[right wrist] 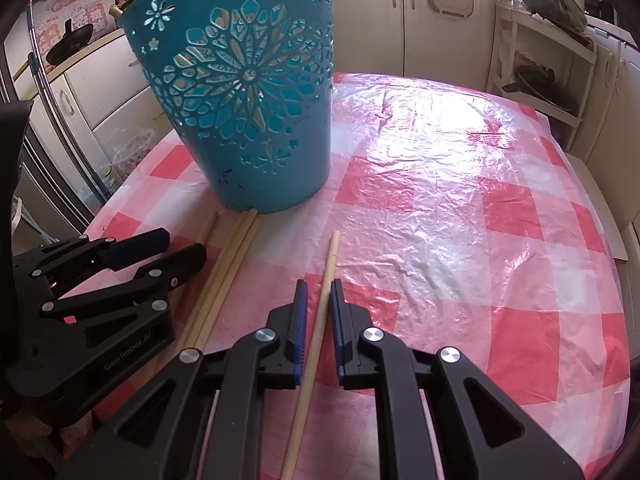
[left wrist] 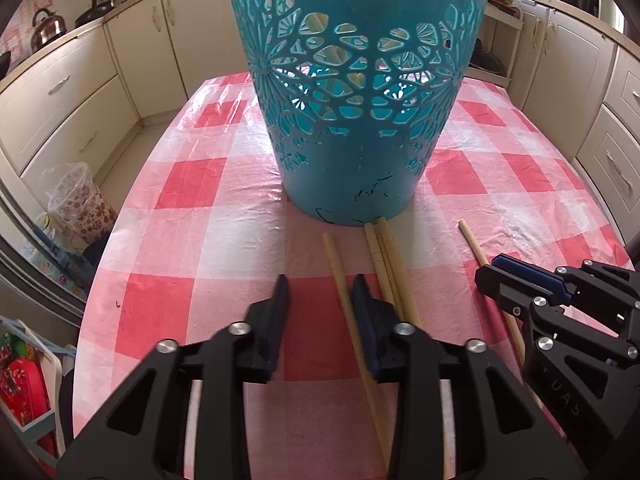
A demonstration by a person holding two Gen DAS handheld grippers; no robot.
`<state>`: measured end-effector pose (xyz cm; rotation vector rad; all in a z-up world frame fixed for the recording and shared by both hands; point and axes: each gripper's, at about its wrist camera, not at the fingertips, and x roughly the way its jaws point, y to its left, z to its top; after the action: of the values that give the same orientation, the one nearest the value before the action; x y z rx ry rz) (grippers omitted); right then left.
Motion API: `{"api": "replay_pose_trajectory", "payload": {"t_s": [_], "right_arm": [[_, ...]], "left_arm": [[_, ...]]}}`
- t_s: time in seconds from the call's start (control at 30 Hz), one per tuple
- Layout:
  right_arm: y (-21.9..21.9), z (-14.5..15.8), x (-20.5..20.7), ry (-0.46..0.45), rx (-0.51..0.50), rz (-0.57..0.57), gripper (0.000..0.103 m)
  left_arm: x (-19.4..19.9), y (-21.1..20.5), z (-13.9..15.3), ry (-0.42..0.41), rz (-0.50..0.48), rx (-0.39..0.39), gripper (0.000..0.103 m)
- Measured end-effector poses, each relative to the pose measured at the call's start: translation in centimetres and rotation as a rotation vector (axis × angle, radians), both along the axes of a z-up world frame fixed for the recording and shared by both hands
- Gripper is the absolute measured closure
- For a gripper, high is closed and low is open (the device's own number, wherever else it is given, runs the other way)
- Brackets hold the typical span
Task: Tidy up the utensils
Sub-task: 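Close the left gripper on one loose wooden chopstick, then lift the chopstick over the teal basket and open the left gripper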
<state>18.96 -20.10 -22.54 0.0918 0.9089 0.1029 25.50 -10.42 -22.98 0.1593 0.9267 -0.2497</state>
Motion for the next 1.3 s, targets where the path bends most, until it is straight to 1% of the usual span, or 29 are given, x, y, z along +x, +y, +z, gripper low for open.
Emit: {"api": "replay_pose_trajectory", "payload": {"t_s": [0.03,0.07,0.23,0.3,0.37,0.5,0.57,0.63,0.73,0.8,0.9,1.07,1.17,1.3], "right_arm": [[-0.1,0.0,0.0,-0.001,0.006,-0.001,0.091],[-0.2,0.0,0.0,-0.001,0.013,-0.002,0.091],[-0.4,-0.1,-0.1,-0.005,0.027,-0.003,0.091],[-0.5,-0.1,-0.1,-0.005,0.032,-0.004,0.091],[-0.6,-0.1,-0.1,-0.005,0.037,-0.004,0.091],[-0.8,-0.1,-0.1,-0.006,0.047,-0.005,0.091],[-0.9,-0.1,-0.1,-0.006,0.048,-0.005,0.091],[-0.9,-0.1,-0.1,-0.007,0.046,-0.005,0.091],[-0.9,-0.1,-0.1,-0.008,0.044,-0.005,0.091],[-0.9,-0.2,-0.2,-0.009,0.045,-0.004,0.091],[-1.1,-0.2,-0.1,-0.01,0.055,-0.005,0.091],[-1.4,-0.3,-0.1,-0.009,0.083,-0.007,0.091],[-1.8,-0.3,0.0,-0.008,0.103,-0.006,0.09],[-2.2,-0.4,0.2,-0.005,0.126,-0.003,0.088]], "left_arm": [[0.0,-0.1,0.0,0.004,-0.013,-0.009,0.094],[0.1,-0.2,0.0,0.011,-0.016,-0.019,0.098],[-0.1,0.4,0.3,0.039,-0.02,-0.065,0.098],[-0.5,1.2,1.1,0.034,-0.026,-0.091,0.098],[-1.1,2.4,2.5,0.022,-0.03,-0.133,0.098],[-2.5,5.1,6.9,-0.017,-0.04,-0.241,0.098],[-3.0,6.1,9.8,-0.051,-0.05,-0.3,0.098],[-3.2,6.6,13.3,-0.107,-0.062,-0.357,0.098],[-2.5,6.2,18.0,-0.214,-0.08,-0.402,0.098],[-1.4,5.5,20.5,-0.289,-0.083,-0.413,0.098],[1.0,4.4,22.7,-0.355,-0.065,-0.444,0.098],[5.9,3.1,24.0,-0.421,0.007,-0.501,0.098],[8.4,2.4,23.5,-0.451,0.051,-0.509,0.098],[11.0,1.6,21.8,-0.446,0.095,-0.512,0.098]]}}
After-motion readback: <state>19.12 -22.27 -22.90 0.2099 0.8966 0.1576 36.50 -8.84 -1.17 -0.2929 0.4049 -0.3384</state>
